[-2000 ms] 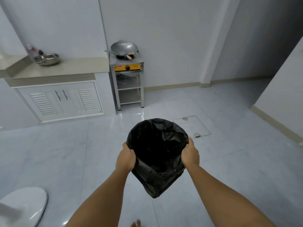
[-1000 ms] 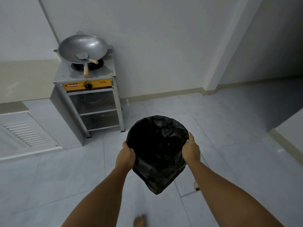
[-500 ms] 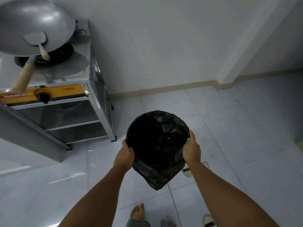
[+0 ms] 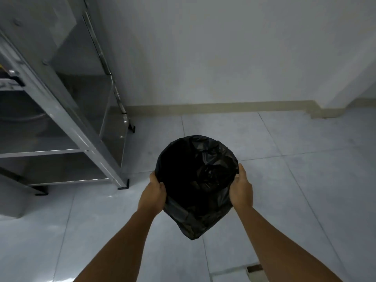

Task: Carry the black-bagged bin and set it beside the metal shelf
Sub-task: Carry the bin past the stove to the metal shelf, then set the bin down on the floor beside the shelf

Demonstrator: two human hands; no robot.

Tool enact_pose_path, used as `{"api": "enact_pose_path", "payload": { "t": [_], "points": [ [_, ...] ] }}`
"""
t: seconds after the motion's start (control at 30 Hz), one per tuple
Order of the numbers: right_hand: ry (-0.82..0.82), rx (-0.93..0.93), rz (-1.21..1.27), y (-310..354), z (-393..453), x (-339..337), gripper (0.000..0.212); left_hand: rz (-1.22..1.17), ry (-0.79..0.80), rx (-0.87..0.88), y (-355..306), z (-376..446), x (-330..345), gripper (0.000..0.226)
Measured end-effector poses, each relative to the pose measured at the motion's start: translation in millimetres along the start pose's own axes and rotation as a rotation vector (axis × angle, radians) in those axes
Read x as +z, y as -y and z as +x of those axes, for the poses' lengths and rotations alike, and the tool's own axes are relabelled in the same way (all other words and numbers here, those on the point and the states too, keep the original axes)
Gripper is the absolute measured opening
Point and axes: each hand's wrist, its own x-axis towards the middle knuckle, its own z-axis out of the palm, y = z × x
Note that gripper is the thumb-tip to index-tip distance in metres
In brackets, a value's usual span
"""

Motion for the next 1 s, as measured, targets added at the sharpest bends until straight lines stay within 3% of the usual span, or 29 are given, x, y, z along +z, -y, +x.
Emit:
{"api": "enact_pose_path", "payload": {
  "t": [0.23,0.57,0.77,1.0],
  "points": [
    [0.043,-0.083,0.031,-32,60,62,0.051,-0.042,-0.092,-0.019,38,64,44,0.049],
    [0.052,-0.110,0.070,-48,88,90,0.051,-0.100,-0.156,0.030,57,95,69,0.049],
    [0.013,-0.200,0.079,-50,79,100,0.061,-0.168,-0.412,0.137,69,97,87,0.060],
    [-0.061,-0.266,0.101,-69,49,120,0.069,-0.271,-0.394,0.304,79,100,103,0.059]
  ]
}}
